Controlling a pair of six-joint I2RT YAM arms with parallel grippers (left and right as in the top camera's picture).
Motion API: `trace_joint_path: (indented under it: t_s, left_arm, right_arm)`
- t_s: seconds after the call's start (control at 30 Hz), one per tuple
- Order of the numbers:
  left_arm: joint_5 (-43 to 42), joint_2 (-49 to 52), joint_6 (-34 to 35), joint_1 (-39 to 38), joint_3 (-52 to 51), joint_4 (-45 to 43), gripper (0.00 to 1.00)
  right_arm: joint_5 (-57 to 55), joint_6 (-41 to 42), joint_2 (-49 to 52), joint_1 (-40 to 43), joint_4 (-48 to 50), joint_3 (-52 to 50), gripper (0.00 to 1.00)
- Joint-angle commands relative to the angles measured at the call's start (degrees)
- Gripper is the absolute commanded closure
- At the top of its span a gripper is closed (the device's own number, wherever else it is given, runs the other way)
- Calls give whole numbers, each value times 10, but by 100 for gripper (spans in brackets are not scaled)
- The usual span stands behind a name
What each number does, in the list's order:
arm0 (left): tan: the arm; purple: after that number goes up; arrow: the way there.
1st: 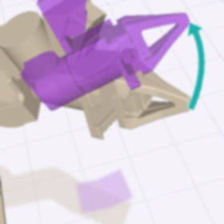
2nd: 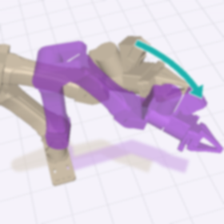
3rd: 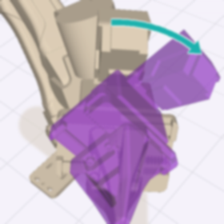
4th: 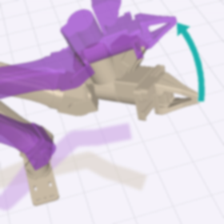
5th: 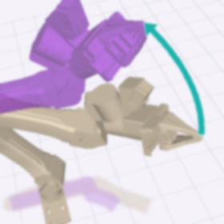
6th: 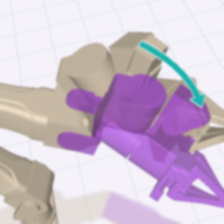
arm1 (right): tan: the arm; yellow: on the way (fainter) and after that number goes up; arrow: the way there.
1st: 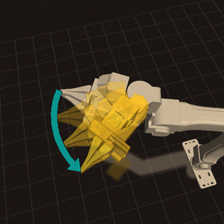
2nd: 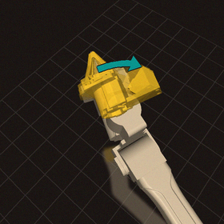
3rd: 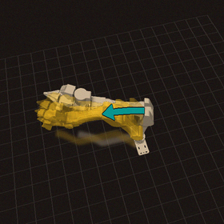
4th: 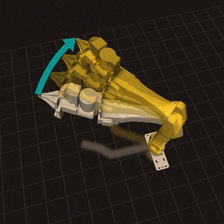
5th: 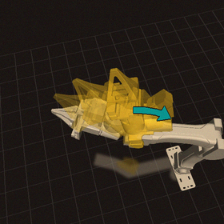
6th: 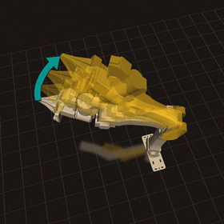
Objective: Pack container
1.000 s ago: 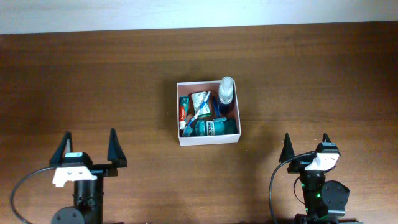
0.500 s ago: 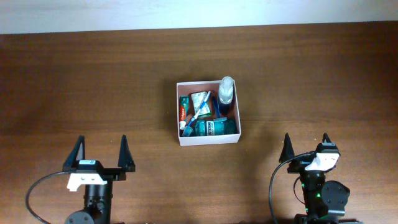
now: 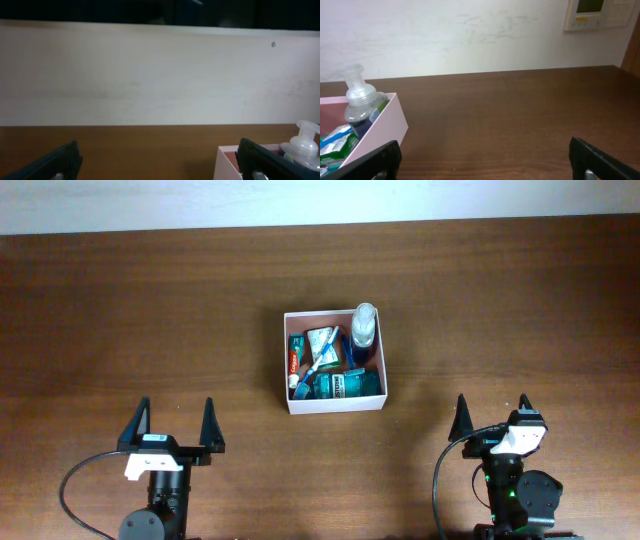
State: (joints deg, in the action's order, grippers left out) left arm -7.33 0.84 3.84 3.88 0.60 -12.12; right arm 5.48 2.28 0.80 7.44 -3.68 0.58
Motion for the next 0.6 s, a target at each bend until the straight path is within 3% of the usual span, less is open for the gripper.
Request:
trace_joint_path:
  t_s: [0.0,0.57]
  left_arm:
    - [-8,-5,-9,-8,-1,8,1]
    - [82,-5,-11,-20,-1,158,1]
  right_arm:
    - [-1,-6,-6,-3,-4,-3,2]
    - [-1,-6,-6,-3,-4,-3,2]
